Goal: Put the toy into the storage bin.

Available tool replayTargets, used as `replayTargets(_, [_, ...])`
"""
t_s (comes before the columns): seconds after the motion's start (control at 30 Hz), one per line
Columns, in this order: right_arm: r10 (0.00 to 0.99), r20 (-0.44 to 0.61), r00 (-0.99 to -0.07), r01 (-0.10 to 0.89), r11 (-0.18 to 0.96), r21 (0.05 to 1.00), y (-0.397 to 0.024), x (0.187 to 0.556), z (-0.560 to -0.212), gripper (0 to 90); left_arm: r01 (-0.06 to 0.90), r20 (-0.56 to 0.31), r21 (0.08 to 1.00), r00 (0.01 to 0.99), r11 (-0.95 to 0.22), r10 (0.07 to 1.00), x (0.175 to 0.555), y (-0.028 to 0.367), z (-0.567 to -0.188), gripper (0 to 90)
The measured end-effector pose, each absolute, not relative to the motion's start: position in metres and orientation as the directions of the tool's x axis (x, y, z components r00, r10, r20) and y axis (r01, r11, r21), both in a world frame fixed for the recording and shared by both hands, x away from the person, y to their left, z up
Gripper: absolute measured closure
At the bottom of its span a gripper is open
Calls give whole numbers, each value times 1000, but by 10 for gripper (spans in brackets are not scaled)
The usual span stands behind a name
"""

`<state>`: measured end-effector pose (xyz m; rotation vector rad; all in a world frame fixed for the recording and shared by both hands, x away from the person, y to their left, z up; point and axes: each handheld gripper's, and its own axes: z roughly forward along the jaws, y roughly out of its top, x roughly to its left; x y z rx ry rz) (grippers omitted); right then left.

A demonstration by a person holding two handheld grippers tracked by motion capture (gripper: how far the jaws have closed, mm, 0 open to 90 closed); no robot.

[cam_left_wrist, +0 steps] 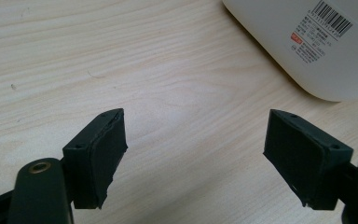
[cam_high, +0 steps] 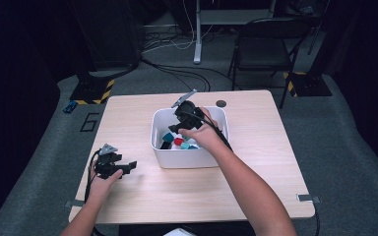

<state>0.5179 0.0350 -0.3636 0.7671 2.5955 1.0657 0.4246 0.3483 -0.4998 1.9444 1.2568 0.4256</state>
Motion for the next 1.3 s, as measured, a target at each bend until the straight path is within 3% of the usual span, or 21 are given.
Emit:
replayTargets(0.37, [544, -15, -839, 360, 575, 735, 9, 486, -347, 424, 634, -119, 738, 461, -233, 880, 425, 348, -500, 206])
replayTargets(0.63, [543, -3, -839, 350, 545, 762, -9, 465, -338, 357, 632, -118, 740, 460, -231, 880, 425, 348, -500, 206])
replayTargets(0.87, [521, -49, -852, 301, 565, 768, -19, 444, -340, 276, 636, -119, 736, 459, -232, 880, 425, 348, -500, 206])
replayTargets(1.3, [540, -1, -842, 328, 513, 793, -43, 407, -354, 198, 637, -124, 736, 461, -231, 879, 424, 348, -500, 209])
